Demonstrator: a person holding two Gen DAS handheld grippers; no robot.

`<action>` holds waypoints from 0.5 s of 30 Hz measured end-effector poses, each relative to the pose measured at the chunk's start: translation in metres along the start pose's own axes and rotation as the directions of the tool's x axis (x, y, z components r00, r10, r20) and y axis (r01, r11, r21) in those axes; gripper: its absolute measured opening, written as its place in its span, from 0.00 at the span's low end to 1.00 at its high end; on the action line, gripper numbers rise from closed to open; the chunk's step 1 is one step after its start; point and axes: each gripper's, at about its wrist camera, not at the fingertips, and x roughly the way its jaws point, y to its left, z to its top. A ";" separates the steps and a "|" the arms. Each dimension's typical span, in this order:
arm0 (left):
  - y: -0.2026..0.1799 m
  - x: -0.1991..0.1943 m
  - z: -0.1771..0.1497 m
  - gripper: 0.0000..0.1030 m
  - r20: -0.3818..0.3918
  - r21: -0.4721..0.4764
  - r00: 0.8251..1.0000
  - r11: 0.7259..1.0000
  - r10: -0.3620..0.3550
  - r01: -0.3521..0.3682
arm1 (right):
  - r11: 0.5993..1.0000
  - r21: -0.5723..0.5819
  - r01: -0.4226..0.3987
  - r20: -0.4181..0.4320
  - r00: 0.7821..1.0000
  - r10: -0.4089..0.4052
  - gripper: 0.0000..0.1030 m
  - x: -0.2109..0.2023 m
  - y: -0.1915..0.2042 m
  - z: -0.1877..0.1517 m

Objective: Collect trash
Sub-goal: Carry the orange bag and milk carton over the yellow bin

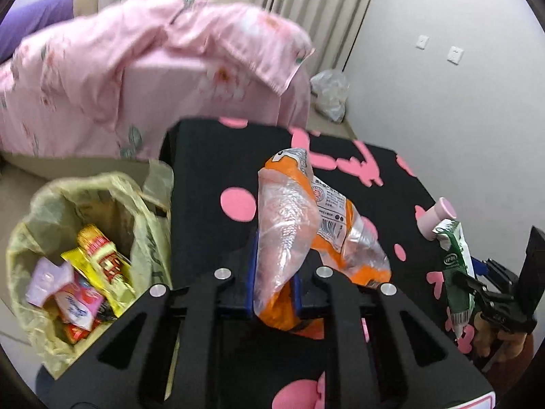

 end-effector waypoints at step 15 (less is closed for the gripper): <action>0.028 -0.102 0.005 0.14 0.211 -0.033 0.973 0.996 0.088 -0.083 | 0.995 -0.101 -0.016 0.122 0.992 0.029 0.48 -0.046 0.050 0.037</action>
